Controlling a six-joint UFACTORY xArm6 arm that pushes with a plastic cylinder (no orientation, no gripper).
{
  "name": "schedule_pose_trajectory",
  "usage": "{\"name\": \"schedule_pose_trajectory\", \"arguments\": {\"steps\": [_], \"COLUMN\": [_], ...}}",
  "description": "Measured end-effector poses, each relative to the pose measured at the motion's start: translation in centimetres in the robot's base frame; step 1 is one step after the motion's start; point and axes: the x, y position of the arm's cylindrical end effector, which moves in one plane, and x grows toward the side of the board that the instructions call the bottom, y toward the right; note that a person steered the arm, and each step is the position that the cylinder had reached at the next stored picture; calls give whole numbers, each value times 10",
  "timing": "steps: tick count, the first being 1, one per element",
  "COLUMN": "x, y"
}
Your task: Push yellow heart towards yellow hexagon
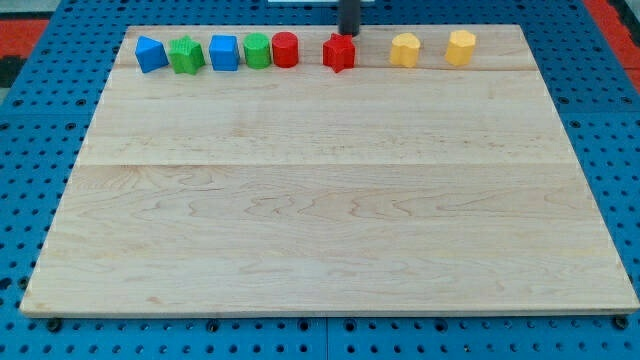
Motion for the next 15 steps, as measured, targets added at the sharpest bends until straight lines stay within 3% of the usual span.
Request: {"name": "schedule_pose_trajectory", "arguments": {"steps": [6,8,10,14,15], "x": [10,56,-9,29,35], "y": [9,18,40,11,46]}}
